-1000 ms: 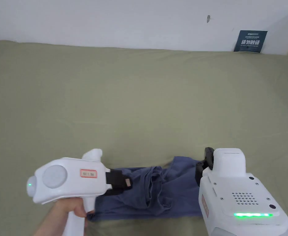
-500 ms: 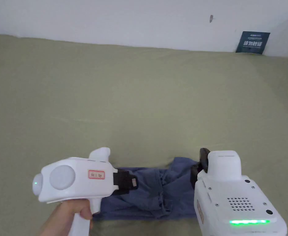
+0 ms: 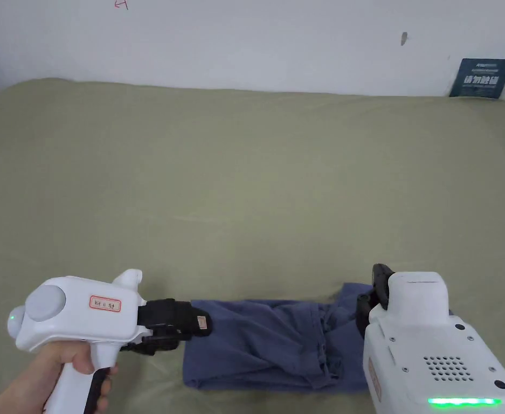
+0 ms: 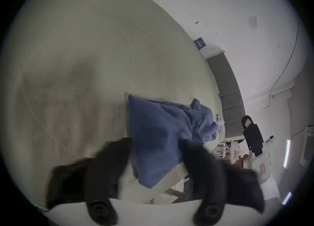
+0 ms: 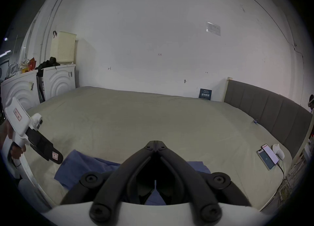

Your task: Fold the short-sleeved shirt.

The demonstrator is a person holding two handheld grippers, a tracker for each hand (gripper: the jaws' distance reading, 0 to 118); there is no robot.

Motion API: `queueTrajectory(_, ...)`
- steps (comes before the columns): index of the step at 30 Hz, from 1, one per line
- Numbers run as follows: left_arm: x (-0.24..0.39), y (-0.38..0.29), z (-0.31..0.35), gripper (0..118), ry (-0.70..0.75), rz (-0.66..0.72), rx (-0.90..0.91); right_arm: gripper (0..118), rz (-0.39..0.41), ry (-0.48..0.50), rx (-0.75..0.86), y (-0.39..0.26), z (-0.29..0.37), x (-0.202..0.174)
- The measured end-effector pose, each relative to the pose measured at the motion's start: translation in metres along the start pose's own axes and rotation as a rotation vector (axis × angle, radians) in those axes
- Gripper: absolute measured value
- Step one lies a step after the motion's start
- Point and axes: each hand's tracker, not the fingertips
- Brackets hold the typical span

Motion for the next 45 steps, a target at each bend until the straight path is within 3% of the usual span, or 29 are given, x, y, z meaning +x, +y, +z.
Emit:
queueTrajectory(8,-0.003,0.010,-0.038,116,-0.201,0.073,-0.035,0,-0.010,-0.017,0.005,0.007,-0.007,0.010)
queueTrajectory(11,0.007,0.006,-0.056,105,-0.202,0.088,-0.035,0,-0.024,-0.035,0.008,0.009,-0.008,0.016)
queueTrajectory(12,0.010,0.006,-0.057,91,-0.187,0.083,-0.025,0,-0.026,-0.040,0.009,0.010,-0.008,0.018)
queueTrajectory(13,0.013,0.008,-0.057,26,-0.151,0.068,-0.020,0,-0.027,-0.046,0.009,0.011,-0.008,0.020)
queueTrajectory(14,0.015,0.006,-0.059,14,-0.076,0.061,-0.007,0,-0.029,-0.052,0.008,0.013,-0.009,0.022)
queueTrajectory(20,-0.001,0.001,-0.015,14,-0.106,0.114,0.070,0,-0.036,-0.056,0.007,0.021,-0.018,0.030)
queueTrajectory(24,-0.004,-0.002,0.045,14,0.000,0.093,0.148,0,-0.033,-0.057,0.008,0.023,-0.022,0.030)
queueTrajectory(30,0.005,0.006,0.115,14,0.268,-0.010,0.214,0,-0.022,-0.038,0.019,0.025,-0.026,0.025)
queueTrajectory(36,0.078,0.010,0.089,14,0.377,-0.146,0.196,0,-0.015,-0.028,0.009,0.020,-0.025,0.021)
queueTrajectory(45,0.184,-0.012,-0.014,14,0.391,-0.339,0.114,0,-0.002,-0.048,-0.001,0.014,-0.018,0.037)
